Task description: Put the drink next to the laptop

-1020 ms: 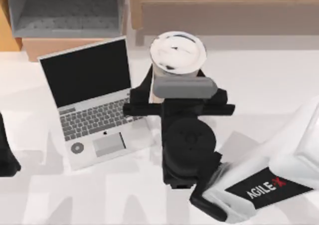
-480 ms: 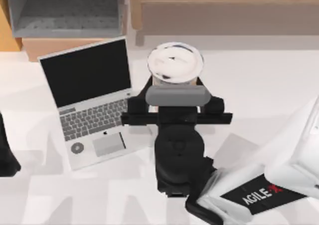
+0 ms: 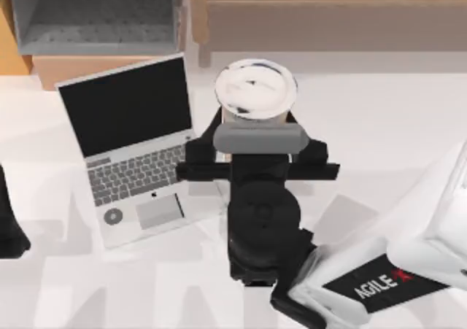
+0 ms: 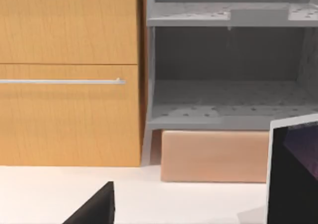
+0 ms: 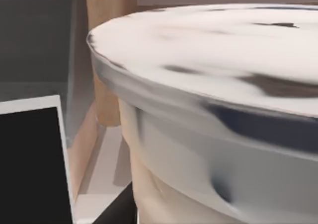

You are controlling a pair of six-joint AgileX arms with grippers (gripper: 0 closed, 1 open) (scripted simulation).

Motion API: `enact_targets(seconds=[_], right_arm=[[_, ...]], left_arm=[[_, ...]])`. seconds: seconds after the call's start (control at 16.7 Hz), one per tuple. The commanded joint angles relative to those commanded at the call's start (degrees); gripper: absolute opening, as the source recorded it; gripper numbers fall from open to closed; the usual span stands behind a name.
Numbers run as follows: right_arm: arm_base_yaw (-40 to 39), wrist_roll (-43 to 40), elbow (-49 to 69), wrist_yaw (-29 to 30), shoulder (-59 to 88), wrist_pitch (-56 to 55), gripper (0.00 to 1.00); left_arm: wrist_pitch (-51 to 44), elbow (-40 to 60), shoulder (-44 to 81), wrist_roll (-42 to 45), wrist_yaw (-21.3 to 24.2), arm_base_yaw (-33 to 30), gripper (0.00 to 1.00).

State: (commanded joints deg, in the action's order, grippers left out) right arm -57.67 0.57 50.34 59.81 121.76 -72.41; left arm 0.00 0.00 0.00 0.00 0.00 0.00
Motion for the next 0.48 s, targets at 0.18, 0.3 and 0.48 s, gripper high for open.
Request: enact_targets(seconds=[0.18, 0.3, 0.48], right_arm=[[0.2, -0.1, 0.4, -0.4, 0.3, -1.2, 0.00], [0.2, -0.2, 0.7, -0.6, 0.7, -2.1, 0.00], [0.2, -0.2, 1.0, -0.5, 1.7, -3.4, 0.00]], left_arm=[[0.0, 0.0, 0.0, 0.0, 0.0, 0.0, 1.00], [0.0, 0.0, 0.0, 0.0, 0.0, 0.0, 1.00], [0.0, 0.0, 0.0, 0.0, 0.0, 0.0, 1.00]])
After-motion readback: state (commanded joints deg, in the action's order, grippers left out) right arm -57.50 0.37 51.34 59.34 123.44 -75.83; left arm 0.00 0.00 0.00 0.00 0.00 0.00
